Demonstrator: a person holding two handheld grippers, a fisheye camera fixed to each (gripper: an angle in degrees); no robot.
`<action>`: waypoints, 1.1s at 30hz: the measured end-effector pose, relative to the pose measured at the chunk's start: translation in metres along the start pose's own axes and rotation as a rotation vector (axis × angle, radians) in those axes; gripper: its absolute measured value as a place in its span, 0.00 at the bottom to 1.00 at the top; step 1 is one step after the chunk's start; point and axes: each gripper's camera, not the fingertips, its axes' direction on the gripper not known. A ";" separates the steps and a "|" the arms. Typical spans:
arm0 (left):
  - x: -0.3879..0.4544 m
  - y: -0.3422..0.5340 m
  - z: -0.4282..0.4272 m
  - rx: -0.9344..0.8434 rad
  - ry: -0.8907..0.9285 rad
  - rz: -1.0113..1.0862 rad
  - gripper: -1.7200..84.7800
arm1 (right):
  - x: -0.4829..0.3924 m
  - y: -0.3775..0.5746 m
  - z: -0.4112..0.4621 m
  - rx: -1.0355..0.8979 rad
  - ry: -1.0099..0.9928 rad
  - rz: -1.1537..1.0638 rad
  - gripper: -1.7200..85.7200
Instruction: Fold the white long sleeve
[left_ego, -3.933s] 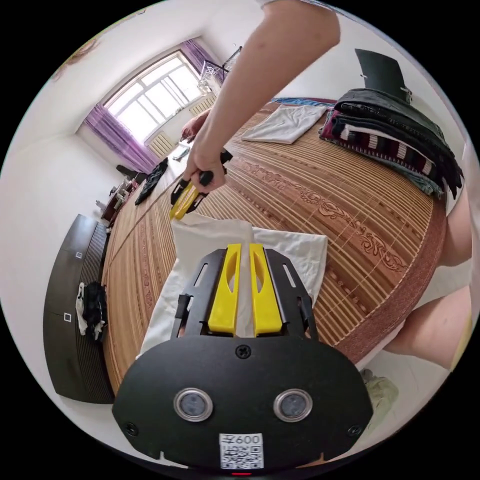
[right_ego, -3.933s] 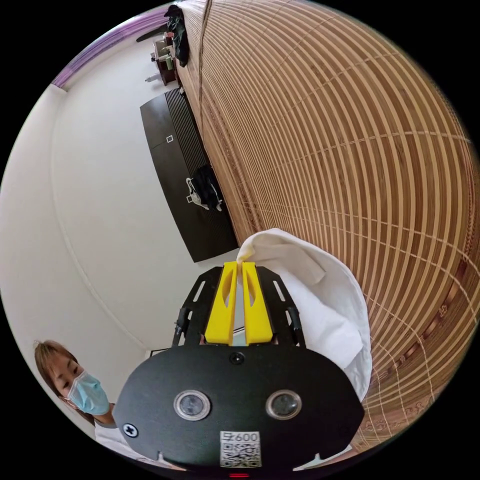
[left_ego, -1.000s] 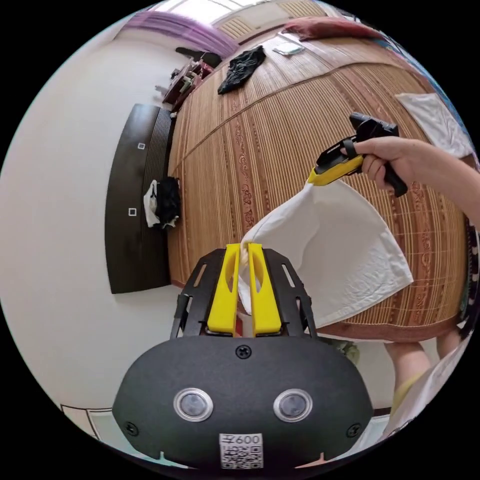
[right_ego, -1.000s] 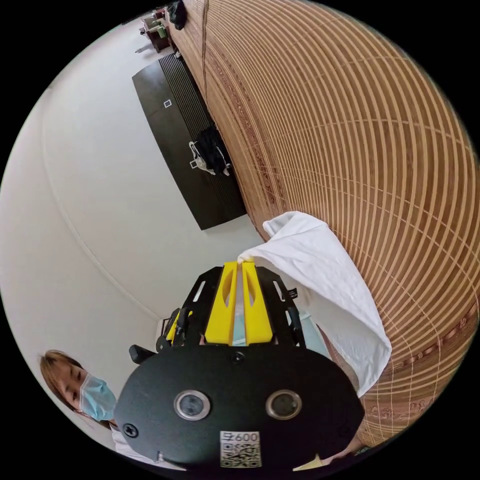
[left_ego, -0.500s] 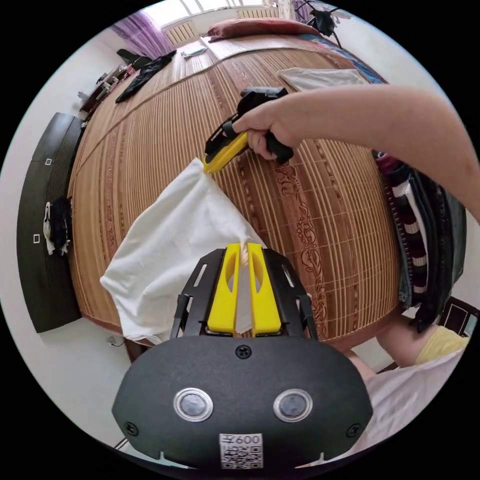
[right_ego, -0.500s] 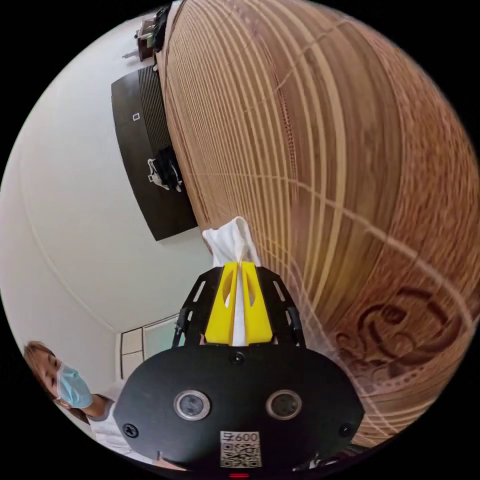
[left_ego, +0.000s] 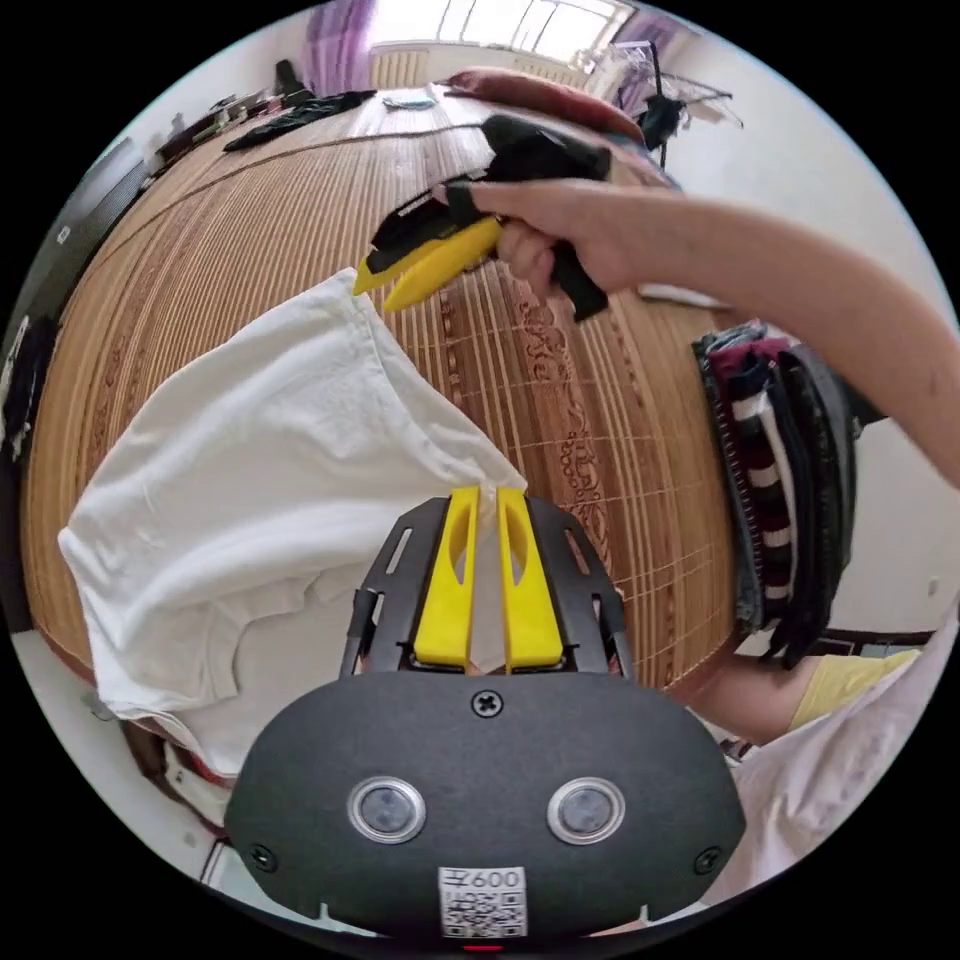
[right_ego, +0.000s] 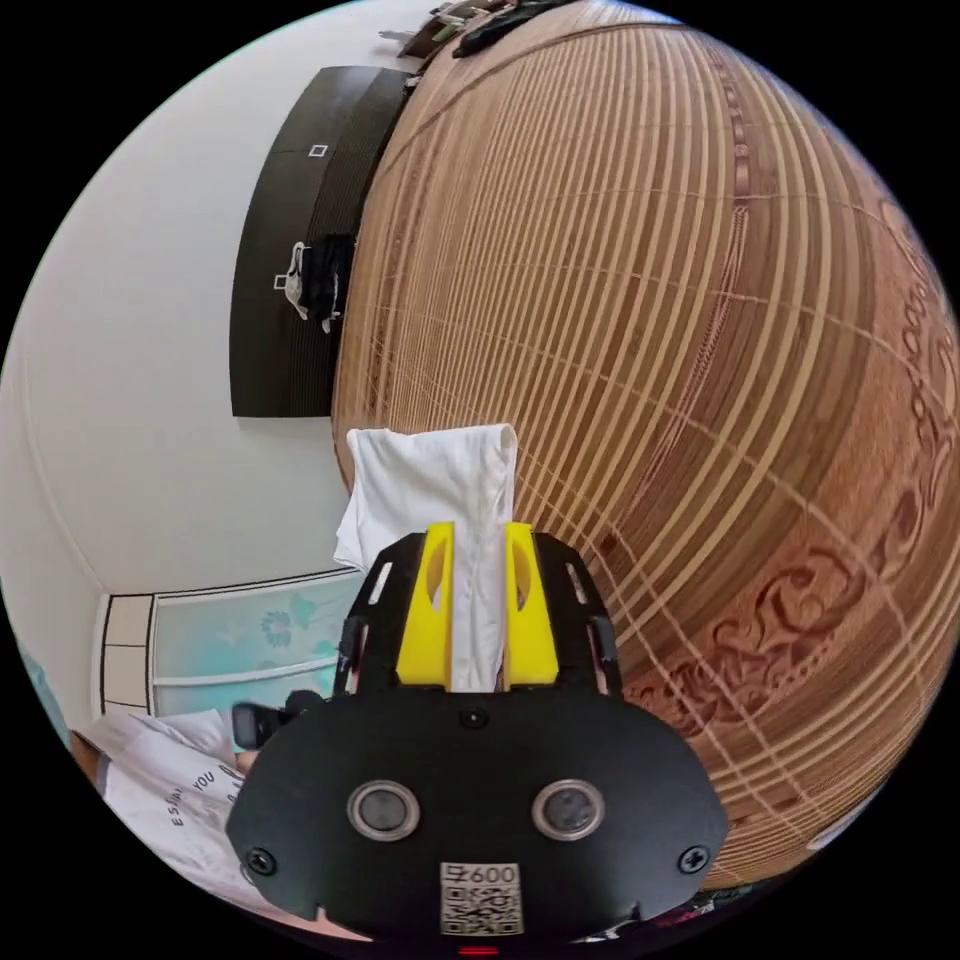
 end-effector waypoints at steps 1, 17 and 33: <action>-0.004 0.001 -0.006 0.017 0.043 -0.018 0.07 | -0.013 0.024 0.003 0.014 0.036 -0.023 0.13; -0.119 0.099 -0.021 -0.556 -0.888 0.413 0.13 | -0.204 0.222 0.201 -0.275 0.745 -0.892 0.13; -0.163 0.063 -0.193 -0.448 -0.895 0.559 0.05 | -0.308 0.186 0.151 -0.189 0.693 -0.627 0.01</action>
